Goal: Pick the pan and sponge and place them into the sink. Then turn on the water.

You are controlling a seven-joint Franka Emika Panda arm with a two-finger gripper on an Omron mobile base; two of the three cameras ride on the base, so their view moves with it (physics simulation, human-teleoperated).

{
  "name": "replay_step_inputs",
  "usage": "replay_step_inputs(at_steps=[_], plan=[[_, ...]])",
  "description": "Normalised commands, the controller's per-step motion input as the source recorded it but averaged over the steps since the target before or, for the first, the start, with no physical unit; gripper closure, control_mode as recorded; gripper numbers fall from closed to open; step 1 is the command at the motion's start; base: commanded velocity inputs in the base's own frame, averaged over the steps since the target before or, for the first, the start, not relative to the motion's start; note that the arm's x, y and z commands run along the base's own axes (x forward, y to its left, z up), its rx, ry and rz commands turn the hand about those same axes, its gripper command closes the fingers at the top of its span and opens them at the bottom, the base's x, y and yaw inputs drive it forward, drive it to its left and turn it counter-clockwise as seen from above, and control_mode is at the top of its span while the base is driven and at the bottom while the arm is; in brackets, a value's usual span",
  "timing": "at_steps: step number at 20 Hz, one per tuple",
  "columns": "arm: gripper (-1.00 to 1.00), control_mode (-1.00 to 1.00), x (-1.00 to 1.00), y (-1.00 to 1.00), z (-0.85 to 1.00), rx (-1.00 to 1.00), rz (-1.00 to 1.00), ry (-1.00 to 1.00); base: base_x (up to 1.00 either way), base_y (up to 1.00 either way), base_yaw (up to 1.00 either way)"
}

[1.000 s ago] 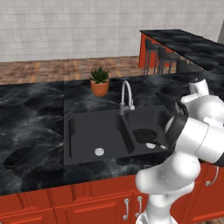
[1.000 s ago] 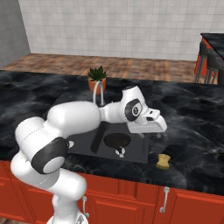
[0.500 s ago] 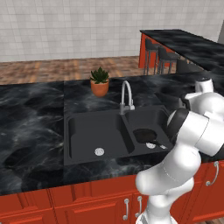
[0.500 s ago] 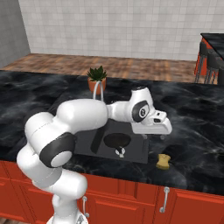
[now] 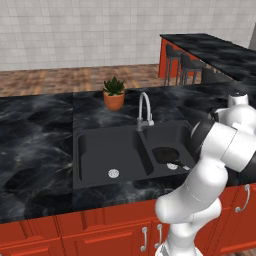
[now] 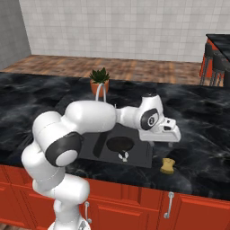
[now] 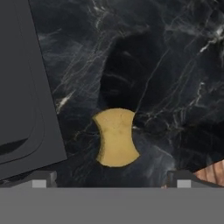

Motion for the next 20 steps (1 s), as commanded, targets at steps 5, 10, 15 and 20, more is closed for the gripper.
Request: replay_step_inputs(at_steps=[5, 10, 15, 20], plan=[[-1.0, -1.0, 0.03, -0.17, -0.06, 0.03, 0.02, 0.04, 0.0, 0.0, 0.0], [-1.0, -1.0, 0.0, -0.12, -0.13, 0.02, 0.02, 0.02, 0.0, 0.0, 0.0], [-1.0, -1.0, 0.0, -0.09, -0.14, 0.03, 0.01, 0.01, 0.0, 0.0, 0.0], [-1.0, -1.0, 0.0, -0.04, -0.16, 0.02, 0.01, 0.0, 0.0, 0.0, 0.0]])
